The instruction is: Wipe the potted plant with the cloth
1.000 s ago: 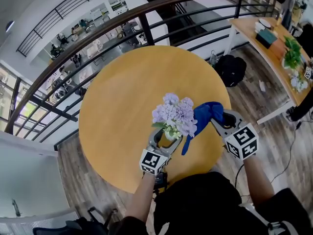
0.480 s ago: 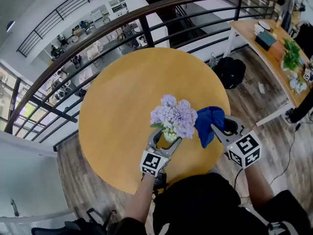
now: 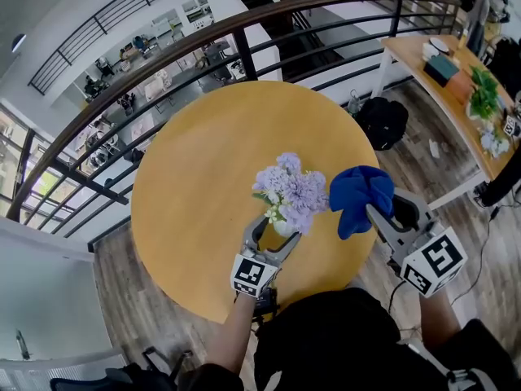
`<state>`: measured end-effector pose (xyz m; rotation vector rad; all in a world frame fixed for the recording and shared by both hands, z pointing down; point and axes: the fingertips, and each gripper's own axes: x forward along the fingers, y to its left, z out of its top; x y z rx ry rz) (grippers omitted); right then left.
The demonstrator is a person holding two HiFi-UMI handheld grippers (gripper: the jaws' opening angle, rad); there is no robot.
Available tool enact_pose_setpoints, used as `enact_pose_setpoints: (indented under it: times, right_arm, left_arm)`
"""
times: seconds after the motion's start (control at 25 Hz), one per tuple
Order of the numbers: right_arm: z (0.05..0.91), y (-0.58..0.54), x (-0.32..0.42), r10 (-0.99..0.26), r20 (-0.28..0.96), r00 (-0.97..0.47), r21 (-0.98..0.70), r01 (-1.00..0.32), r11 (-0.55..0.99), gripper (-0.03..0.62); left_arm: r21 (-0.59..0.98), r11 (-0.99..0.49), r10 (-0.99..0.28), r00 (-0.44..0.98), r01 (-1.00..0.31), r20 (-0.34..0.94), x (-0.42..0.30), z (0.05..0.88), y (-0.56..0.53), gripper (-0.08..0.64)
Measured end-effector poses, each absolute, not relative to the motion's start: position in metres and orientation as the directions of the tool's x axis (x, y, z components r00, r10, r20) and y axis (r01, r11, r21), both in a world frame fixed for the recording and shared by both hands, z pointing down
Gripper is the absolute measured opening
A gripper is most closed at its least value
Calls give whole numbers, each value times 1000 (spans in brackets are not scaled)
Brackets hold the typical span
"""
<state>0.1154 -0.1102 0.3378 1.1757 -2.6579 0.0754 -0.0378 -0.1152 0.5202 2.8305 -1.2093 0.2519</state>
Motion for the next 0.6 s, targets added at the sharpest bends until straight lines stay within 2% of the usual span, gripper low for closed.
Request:
enact_pose_setpoints:
  times: [0.24,0.6]
  right_arm:
    - [324,-104,122,-743,212,-635,53,-751,658,120]
    - [309,-94,126,-739,201,-642,66,-744,665,120]
  left_arm:
    - [32,-631,-771,631,-775,85,-80,491,-90,348]
    - [54,-447,-892,440,-893,-106,-151,405,-37,341]
